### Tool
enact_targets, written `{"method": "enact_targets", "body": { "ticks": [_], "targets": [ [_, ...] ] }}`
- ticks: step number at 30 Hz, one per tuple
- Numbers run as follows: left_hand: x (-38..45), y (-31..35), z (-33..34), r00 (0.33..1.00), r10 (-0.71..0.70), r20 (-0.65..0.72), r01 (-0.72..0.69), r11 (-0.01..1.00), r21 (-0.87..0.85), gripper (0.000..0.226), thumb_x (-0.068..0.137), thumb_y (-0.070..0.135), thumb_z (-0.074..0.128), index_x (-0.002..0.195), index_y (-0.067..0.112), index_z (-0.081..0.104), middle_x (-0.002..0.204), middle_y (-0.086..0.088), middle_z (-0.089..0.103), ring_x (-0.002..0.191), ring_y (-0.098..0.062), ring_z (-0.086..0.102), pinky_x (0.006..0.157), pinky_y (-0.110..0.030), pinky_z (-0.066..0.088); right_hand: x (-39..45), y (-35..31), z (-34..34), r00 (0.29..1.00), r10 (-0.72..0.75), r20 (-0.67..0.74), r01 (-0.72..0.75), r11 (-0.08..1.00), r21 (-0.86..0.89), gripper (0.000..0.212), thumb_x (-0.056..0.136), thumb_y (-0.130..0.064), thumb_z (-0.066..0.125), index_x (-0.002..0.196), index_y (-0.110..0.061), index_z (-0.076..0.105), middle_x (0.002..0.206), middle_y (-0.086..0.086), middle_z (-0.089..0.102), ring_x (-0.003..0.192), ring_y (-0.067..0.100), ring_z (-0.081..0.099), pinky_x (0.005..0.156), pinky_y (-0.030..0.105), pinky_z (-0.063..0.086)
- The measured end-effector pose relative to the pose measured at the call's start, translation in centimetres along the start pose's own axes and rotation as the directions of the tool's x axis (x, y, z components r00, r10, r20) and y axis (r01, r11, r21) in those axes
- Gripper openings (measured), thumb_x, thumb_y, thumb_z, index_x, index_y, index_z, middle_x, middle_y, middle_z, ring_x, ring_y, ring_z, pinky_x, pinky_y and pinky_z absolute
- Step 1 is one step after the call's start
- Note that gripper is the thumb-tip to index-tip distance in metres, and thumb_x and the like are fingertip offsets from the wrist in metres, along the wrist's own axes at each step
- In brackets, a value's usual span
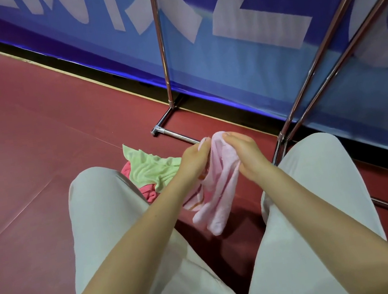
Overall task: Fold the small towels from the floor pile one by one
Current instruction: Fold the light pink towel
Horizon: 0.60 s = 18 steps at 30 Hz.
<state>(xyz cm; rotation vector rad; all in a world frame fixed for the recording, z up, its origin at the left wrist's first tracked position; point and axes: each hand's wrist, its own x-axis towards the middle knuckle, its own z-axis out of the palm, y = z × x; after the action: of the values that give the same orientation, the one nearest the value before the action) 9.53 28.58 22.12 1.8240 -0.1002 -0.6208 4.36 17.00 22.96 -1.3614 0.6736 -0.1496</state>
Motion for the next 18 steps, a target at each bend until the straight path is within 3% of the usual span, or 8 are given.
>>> {"method": "enact_targets", "body": {
  "ticks": [4, 7, 10, 14, 16, 18],
  "targets": [
    [-0.3, -0.4, 0.0, 0.994, 0.088, 0.06, -0.089, 0.996, 0.006, 0.039, 0.097, 0.046, 0.05, 0.1, 0.014, 0.072, 0.097, -0.005, 0.074, 0.091, -0.017, 0.068, 0.083, -0.032, 0.053, 0.1, 0.4, -0.2, 0.995, -0.011, -0.101, 0.013, 1.0, 0.02, 0.023, 0.096, -0.016, 0.051, 0.105, -0.001, 0.066, 0.099, 0.014, 0.068, 0.087, 0.021, 0.063, 0.083, 0.033, 0.05],
    [-0.8, -0.4, -0.5, 0.976, 0.192, 0.102, -0.191, 0.981, -0.015, 0.033, 0.092, 0.037, 0.062, 0.099, 0.006, 0.069, 0.089, -0.001, 0.071, 0.077, -0.006, 0.064, 0.069, -0.016, 0.05, 0.2, 0.5, -0.4, 0.993, -0.075, -0.089, 0.061, 0.987, -0.148, 0.022, 0.093, -0.016, 0.05, 0.088, -0.008, 0.069, 0.089, 0.012, 0.07, 0.082, 0.021, 0.063, 0.076, 0.032, 0.052],
    [-0.6, -0.8, -0.9, 0.975, 0.217, 0.042, -0.217, 0.976, 0.005, 0.02, 0.09, 0.023, 0.064, 0.089, 0.004, 0.067, 0.074, 0.009, 0.061, 0.06, 0.006, 0.051, 0.056, -0.01, 0.041, 0.4, 0.4, -0.5, 0.989, -0.104, -0.104, 0.077, 0.969, -0.234, 0.013, 0.09, -0.015, 0.055, 0.084, -0.011, 0.066, 0.085, 0.005, 0.065, 0.081, 0.018, 0.059, 0.074, 0.028, 0.049],
    [-0.8, -1.0, -1.8, 0.975, 0.212, -0.061, -0.216, 0.975, -0.052, 0.012, 0.094, 0.025, 0.059, 0.087, 0.028, 0.067, 0.075, 0.019, 0.063, 0.065, 0.011, 0.056, 0.057, -0.007, 0.041, 0.3, 0.7, -0.4, 0.985, -0.169, 0.013, 0.162, 0.917, -0.364, 0.015, 0.089, -0.019, 0.059, 0.092, -0.007, 0.068, 0.083, -0.001, 0.063, 0.075, 0.007, 0.054, 0.063, 0.013, 0.042],
    [-0.9, -1.2, -2.7, 0.975, 0.201, -0.092, -0.209, 0.974, -0.089, 0.013, 0.095, 0.026, 0.058, 0.085, 0.033, 0.064, 0.081, 0.015, 0.064, 0.07, 0.005, 0.057, 0.063, -0.013, 0.045, 0.1, 1.3, -0.2, 0.97, -0.198, 0.141, 0.24, 0.864, -0.442, 0.015, 0.091, -0.021, 0.057, 0.082, -0.013, 0.066, 0.074, -0.003, 0.057, 0.067, 0.004, 0.047, 0.059, 0.016, 0.039],
    [-1.0, -1.4, -3.3, 0.979, 0.178, -0.102, -0.189, 0.975, -0.114, 0.015, 0.094, 0.025, 0.058, 0.08, 0.03, 0.058, 0.08, 0.005, 0.061, 0.069, -0.008, 0.055, 0.062, -0.022, 0.044, -0.2, 2.2, 0.1, 0.94, -0.218, 0.263, 0.323, 0.816, -0.479, 0.028, 0.093, -0.021, 0.055, 0.066, -0.018, 0.051, 0.062, -0.006, 0.042, 0.058, 0.002, 0.036, 0.054, 0.02, 0.031]
  ]
}}
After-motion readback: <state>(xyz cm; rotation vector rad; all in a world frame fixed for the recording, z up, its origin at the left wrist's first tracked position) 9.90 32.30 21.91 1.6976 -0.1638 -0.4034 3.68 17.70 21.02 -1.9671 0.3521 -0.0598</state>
